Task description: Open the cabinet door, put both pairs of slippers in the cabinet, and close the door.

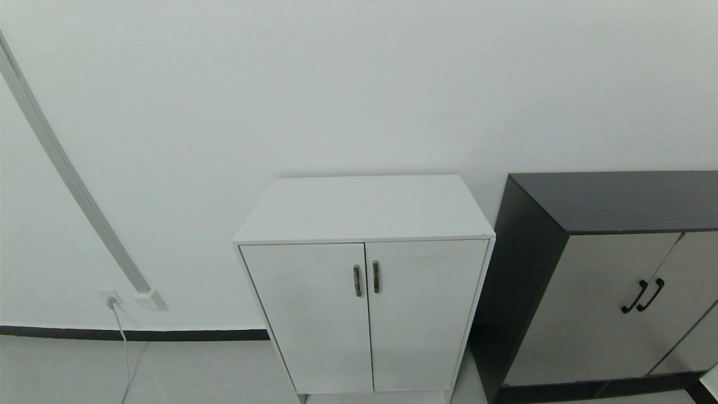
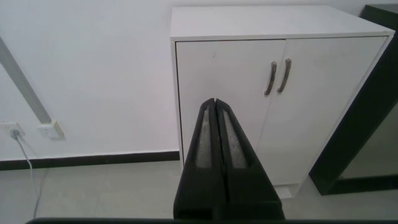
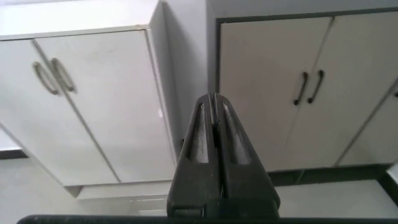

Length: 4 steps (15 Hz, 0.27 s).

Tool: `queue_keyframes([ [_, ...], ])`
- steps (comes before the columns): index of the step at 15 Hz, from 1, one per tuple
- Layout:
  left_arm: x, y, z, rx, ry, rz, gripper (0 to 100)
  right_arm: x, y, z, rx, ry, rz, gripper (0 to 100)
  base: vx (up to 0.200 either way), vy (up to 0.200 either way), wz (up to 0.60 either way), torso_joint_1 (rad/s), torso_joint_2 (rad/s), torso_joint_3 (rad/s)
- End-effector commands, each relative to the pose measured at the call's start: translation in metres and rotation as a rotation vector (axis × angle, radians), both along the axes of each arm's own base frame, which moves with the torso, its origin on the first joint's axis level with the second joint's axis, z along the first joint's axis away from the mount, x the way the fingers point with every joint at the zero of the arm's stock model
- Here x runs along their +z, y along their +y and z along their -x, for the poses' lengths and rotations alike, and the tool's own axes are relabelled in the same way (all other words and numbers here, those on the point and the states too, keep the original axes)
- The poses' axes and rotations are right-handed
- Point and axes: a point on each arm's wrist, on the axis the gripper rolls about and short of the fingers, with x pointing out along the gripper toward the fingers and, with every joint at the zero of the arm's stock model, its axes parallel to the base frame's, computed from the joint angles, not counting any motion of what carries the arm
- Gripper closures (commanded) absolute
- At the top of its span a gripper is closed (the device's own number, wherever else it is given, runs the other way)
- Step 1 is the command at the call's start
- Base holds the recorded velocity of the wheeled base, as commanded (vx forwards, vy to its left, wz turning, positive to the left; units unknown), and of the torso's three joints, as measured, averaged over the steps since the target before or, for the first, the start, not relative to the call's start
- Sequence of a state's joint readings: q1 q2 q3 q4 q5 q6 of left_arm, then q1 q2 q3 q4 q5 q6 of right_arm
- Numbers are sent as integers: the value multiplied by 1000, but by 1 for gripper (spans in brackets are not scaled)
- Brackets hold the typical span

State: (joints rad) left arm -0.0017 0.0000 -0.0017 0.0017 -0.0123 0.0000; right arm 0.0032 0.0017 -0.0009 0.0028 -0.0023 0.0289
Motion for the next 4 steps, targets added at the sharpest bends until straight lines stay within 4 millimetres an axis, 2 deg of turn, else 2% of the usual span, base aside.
queue_keyframes([
  [1,0,0,0,0,0,0,100,0,0,0,1,3,0,100,0,0,0,0,0,0],
  [4,0,0,0,0,0,0,100,0,0,0,1,1,1,100,0,0,0,0,0,0],
])
